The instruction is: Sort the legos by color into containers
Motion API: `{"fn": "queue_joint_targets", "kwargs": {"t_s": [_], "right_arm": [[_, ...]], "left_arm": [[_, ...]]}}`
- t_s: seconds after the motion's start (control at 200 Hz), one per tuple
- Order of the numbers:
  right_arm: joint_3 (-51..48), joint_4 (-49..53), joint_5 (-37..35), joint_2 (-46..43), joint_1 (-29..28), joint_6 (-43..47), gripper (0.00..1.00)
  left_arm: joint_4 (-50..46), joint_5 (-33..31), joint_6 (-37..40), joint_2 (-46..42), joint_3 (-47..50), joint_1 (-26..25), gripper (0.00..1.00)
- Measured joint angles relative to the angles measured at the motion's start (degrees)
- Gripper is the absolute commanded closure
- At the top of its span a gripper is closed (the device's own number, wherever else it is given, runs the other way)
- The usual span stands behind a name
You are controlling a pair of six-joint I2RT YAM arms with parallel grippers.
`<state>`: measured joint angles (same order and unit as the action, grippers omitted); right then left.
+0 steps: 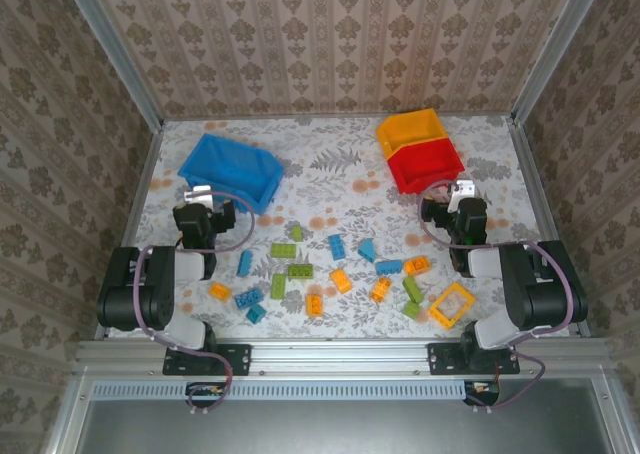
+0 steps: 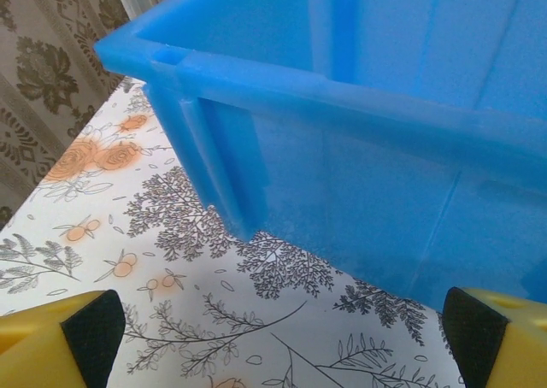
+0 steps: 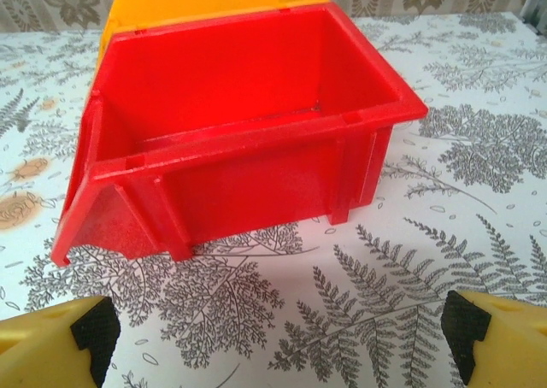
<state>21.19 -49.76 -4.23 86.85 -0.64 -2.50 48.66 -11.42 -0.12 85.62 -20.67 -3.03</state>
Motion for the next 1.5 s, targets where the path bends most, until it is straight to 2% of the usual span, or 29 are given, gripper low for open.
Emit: {"fn": "queue_joint_targets", "kwargs": {"t_s": [0.085,0.36,0.47,0.555,0.635,0.755,0.815,0.925,1.085,1.235,1.32,1.5], "right_arm": [[-1.1,0.4,-0.4,-2.7,-0.3,0.0,0.0],[-1.7,10.8,-2.1,-20.4,-1.3,-0.8,0.0],[-1.4,20.6,-4.2,-29.7,-2.2,-2.6,0.0],[4.5,35.5,-5.4,-36.4,-2.3,-7.9,0.0],[13.3,46.4,-1.2,-40.2,-1.5,-14.6,0.0],[16.9,48.7,8.4,-45.0,0.4,-26.5,0.0],[18.8,52.9,11.0,-42.9,0.4,-31.1,0.0],[26.2,65.0,9.8,-33.7,-2.4,-35.2,0.01],[36.9,78.4,7.9,-22.7,-4.2,-38.7,0.14],[41.3,80.5,7.8,-14.5,-4.2,-43.3,0.22],[42.6,80.8,7.7,-9.5,-4.1,-45.8,0.23],[46.2,79.3,7.6,1.8,-2.4,-50.3,0.31]], "left_arm": [[-2.6,-2.0,0.0,-4.7,0.0,-0.5,0.0],[-16.2,-6.2,-0.1,-21.9,0.0,-4.2,0.0],[-23.7,-7.8,-0.3,-29.0,-0.1,-6.2,0.0],[-30.3,-9.8,-0.5,-35.5,-0.7,-8.4,0.0],[-38.1,-12.2,-3.4,-41.4,-4.1,-11.5,0.0],[-55.6,-12.2,-16.7,-44.8,-16.9,-10.6,0.0],[-60.6,-10.0,-22.9,-44.9,-21.7,-7.8,0.0],[-68.1,-3.2,-31.4,-42.1,-25.8,-1.5,0.0],[-79.4,4.4,-38.1,-24.5,-34.7,0.1,0.05],[-83.8,9.1,-41.6,-13.0,-40.5,0.2,0.12],[-84.0,11.4,-42.9,-9.6,-42.5,0.3,0.14],[-83.8,14.9,-44.8,-4.2,-45.4,0.3,0.17]]}}
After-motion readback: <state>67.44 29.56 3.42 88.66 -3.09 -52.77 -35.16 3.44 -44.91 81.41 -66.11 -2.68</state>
